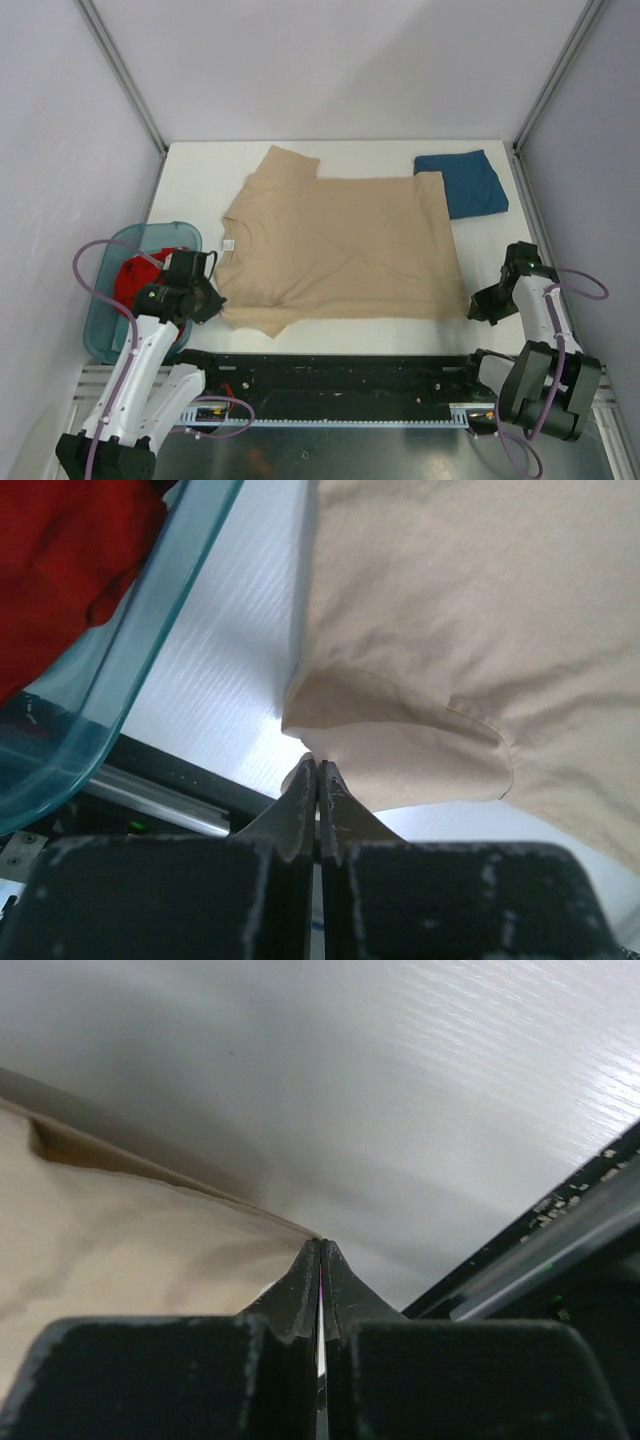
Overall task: Fold and stack the t-shirts
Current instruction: Grap the side of the flattened tshirt closest away from the robot with both arms
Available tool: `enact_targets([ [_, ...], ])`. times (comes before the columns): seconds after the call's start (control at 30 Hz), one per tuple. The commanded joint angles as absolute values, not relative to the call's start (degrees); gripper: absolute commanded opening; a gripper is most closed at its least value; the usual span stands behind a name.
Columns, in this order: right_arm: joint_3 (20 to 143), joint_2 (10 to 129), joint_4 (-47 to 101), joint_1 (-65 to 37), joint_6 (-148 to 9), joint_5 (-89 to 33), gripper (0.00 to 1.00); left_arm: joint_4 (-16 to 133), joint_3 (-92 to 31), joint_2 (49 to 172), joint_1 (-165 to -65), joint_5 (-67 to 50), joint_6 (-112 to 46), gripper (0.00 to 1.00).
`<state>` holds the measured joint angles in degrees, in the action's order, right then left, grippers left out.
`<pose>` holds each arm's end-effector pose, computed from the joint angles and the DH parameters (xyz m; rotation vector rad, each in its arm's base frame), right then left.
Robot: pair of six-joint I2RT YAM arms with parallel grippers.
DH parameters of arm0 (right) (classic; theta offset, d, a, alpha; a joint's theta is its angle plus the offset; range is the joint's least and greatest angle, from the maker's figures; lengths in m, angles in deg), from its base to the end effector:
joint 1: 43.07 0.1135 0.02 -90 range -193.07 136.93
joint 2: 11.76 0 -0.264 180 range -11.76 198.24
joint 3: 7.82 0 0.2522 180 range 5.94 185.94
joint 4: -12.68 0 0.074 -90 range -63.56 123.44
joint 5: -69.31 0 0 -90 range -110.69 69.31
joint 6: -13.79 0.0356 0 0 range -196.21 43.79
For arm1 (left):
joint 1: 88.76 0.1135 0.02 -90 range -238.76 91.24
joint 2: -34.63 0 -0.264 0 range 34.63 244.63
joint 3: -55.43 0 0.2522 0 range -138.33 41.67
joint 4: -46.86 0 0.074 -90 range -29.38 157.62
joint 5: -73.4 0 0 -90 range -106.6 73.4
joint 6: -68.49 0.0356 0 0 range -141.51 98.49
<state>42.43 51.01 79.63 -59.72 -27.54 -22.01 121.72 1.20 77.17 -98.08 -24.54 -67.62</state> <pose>0.1587 -0.0466 0.1858 1.5998 2.5016 0.1083 0.1210 -0.0149 0.2456 -0.8815 2.5112 -0.1317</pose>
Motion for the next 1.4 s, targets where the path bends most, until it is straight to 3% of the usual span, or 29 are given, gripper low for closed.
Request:
enact_targets([
  [0.0, 45.28, 49.53, 85.92, -62.02, -30.34, -21.09, 0.0, 126.22, 1.23, 74.08, -99.2, -26.71, -70.79, 0.0],
  [0.2, 47.65, 49.32, 84.43, -62.8, -32.04, -23.21, 0.0, 125.9, 0.21, 76.33, -100.95, -28.57, -72.42, 0.0],
  [0.5, 55.86, 53.55, 74.29, -56.7, -34.96, -22.07, 0.0, 118.9, -12.83, 90.38, -101.33, -32.62, -68.68, 0.0],
  [0.83, 64.13, 68.95, 62.96, -45.62, -34.98, -16.16, 0.0, 111.5, -20.92, 106.45, -101.42, -38.0, -67.58, 0.0],
  [1.37, 67.21, 75.47, 59.33, -45.35, -34.2, -11.79, 0.0, 109.63, -28.2, 117.67, -100.99, -43.09, -64.31, 0.0],
])
